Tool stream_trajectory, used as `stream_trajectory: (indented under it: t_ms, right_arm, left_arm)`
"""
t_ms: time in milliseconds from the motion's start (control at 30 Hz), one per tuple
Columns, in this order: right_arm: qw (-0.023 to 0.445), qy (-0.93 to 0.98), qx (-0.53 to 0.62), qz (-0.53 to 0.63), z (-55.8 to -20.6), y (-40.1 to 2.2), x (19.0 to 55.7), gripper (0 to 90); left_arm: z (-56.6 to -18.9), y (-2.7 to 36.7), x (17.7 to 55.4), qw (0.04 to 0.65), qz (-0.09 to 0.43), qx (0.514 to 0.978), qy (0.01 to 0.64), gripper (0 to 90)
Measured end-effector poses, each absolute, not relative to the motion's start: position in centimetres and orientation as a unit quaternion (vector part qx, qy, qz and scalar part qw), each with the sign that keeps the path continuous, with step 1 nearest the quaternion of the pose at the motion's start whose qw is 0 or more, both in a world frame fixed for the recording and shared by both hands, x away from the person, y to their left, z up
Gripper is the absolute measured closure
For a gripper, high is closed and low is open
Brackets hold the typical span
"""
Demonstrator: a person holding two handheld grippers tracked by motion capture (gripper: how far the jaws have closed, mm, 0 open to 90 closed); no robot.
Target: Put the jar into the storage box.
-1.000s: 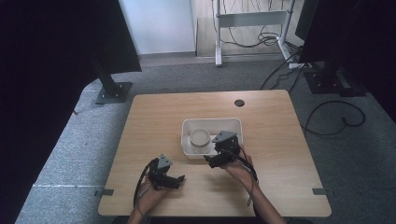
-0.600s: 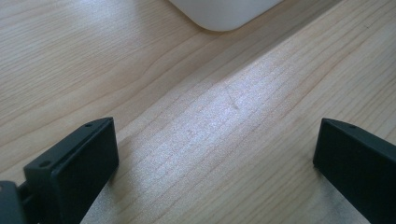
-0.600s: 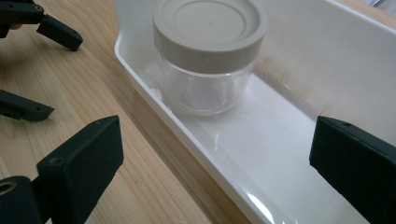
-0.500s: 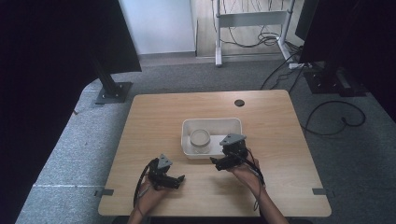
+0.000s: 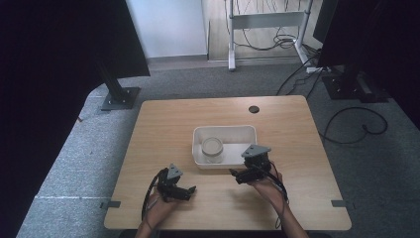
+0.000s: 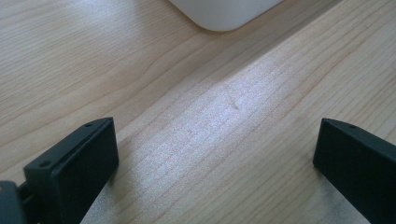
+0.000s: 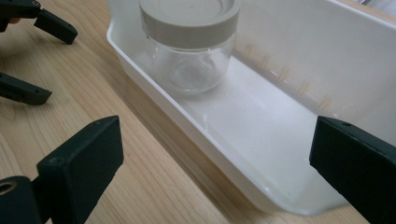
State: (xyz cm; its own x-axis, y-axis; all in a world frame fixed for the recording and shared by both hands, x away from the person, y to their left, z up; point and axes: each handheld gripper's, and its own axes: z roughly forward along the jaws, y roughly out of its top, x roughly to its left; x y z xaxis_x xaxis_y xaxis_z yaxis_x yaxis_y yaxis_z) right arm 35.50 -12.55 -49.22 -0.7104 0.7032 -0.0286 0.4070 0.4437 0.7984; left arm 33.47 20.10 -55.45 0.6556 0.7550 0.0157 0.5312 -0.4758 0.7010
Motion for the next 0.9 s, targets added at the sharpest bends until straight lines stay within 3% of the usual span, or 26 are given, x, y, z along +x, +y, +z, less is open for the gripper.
stream_trajectory:
  t_ms: [900]
  right_arm:
    - [0.195, 0.816, 0.372, 0.398, -50.1, -17.3, 33.7, 2.6]
  left_arm:
    - [-55.4, 20.1, 33.5, 0.342, 0.164, 0.843, 0.381, 0.0]
